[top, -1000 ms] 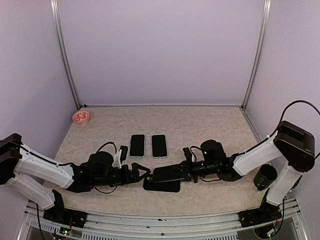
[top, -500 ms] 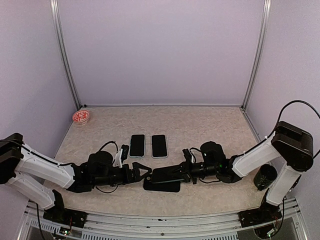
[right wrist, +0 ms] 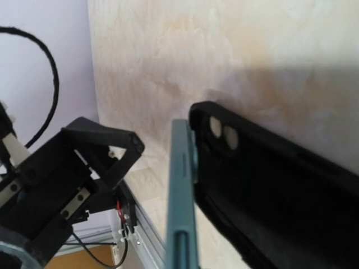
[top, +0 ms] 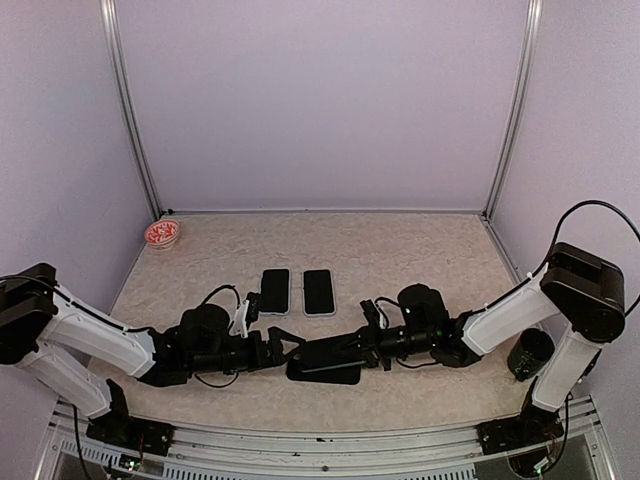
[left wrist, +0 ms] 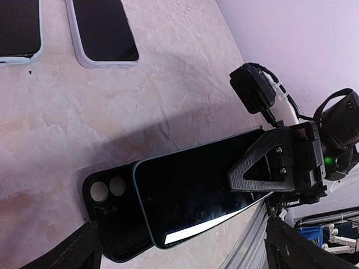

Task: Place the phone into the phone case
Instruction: Install the phone into the phone case.

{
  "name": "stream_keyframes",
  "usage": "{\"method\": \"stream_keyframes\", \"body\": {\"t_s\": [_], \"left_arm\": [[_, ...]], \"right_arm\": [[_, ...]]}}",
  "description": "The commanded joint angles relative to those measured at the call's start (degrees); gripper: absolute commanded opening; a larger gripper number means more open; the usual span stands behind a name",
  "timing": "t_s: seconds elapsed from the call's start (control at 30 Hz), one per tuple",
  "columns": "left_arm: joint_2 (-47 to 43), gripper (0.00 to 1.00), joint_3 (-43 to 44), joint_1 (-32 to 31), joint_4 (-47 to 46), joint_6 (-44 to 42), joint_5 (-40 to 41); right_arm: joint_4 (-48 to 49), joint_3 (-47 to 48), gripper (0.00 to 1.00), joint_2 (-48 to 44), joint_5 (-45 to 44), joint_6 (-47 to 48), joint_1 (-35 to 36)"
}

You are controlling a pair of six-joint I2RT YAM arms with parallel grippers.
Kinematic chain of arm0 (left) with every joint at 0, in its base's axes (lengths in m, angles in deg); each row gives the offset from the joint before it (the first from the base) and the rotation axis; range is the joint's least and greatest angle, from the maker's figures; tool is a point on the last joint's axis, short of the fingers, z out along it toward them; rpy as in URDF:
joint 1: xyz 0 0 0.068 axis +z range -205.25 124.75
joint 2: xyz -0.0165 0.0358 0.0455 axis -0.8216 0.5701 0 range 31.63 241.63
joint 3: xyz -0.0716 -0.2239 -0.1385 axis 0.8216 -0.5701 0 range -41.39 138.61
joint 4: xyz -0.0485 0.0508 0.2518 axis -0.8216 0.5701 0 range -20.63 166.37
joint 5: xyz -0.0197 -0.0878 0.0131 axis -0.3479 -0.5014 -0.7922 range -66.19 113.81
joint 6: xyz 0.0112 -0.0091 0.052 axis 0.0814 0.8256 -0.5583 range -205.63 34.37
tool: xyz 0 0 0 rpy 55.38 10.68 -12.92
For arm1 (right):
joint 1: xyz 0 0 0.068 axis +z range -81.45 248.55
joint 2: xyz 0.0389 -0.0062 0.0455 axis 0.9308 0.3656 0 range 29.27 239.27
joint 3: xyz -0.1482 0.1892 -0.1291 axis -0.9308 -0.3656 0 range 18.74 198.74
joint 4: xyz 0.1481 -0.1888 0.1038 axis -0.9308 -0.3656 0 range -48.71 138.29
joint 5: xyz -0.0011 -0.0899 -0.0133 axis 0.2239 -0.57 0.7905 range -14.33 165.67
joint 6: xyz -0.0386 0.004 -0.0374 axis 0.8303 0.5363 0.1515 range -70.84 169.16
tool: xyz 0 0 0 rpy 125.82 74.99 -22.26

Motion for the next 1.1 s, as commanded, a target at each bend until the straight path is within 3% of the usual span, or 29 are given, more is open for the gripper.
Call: {"method": "stream_keyframes", "body": {"t_s": [0.0, 0.37, 0.7, 1.07], "left_arm": [[0.80, 0.99, -0.29, -0.23, -2.58, -0.43, -0.78], [2.29, 0.99, -0.51, -0.45, -4.53, -0.06, -0.74], [3.08, 0.99, -0.37, -0.69, -5.76, -0.08, -0.48], [7.76, 0.99, 0.85, -0.79, -6.69, -0.22, -1.58]], "right_arm": [[1.71, 2.11, 0.00, -0.17, 1.79, 2.09, 0.91], [-9.72, 6.02, 0.00, -1.90, -0.26, 11.00, 2.31], [-3.98, 4.84, 0.00, 1.22, 2.84, 8.38, 2.42], [-2.08, 4.03, 0.00, 3.14, 0.64, 5.23, 2.08]]}}
